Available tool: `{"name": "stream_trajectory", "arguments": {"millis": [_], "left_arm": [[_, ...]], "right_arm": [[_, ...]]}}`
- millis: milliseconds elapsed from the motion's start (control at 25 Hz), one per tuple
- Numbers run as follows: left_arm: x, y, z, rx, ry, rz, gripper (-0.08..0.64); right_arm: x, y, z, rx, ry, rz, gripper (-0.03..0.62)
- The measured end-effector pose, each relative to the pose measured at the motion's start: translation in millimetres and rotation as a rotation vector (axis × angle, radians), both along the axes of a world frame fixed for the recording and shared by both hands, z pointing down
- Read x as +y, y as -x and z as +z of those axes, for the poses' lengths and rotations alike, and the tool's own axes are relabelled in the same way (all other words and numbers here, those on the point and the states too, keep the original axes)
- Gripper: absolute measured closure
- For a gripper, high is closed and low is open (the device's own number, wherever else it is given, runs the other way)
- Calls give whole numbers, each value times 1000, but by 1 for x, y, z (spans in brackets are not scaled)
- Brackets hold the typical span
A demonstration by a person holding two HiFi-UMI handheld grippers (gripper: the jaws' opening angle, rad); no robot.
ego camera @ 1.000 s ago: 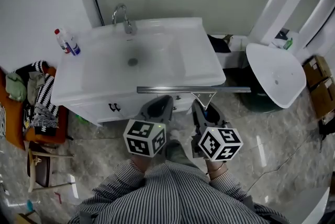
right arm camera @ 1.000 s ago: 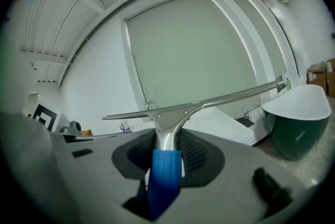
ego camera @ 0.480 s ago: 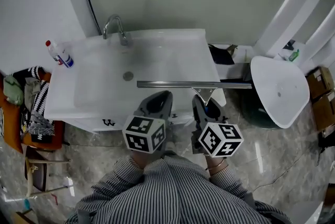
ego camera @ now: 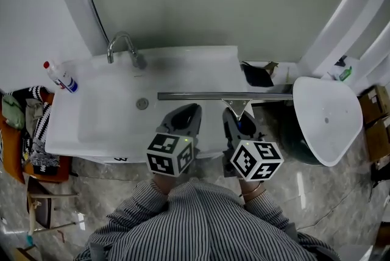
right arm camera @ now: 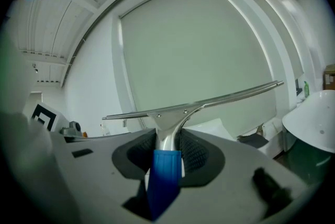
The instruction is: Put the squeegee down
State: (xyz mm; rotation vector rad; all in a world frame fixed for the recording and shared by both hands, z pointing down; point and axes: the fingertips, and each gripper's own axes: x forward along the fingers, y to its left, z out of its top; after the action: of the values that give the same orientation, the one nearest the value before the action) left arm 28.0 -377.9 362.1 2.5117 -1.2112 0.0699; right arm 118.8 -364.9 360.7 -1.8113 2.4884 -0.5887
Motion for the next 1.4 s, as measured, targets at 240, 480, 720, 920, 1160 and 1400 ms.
{"name": "stream_trajectory", "arguments": {"millis": [240, 480, 720, 920, 1160, 1400], "left_arm": [[-30, -16, 6, 0, 7, -10, 529], [-39, -23, 13, -9, 23, -13, 528], [-37, -23, 20, -18, 45, 5, 528], [-37, -19, 18, -31, 44, 39, 528], [-39, -15, 4, -32, 25, 64, 528], [-42, -19, 6, -36, 29, 93, 528]], "right_arm": [[-31, -11, 7, -2, 13, -18, 474], [-39, -18, 20, -8, 43, -19, 474], [-37, -17, 27, -16, 66, -2, 474], [-35, -12, 25, -25, 63, 25, 474], [-33, -11, 15, -29, 55, 68, 474], [-31, -16, 21, -42, 73, 110, 474]]}}
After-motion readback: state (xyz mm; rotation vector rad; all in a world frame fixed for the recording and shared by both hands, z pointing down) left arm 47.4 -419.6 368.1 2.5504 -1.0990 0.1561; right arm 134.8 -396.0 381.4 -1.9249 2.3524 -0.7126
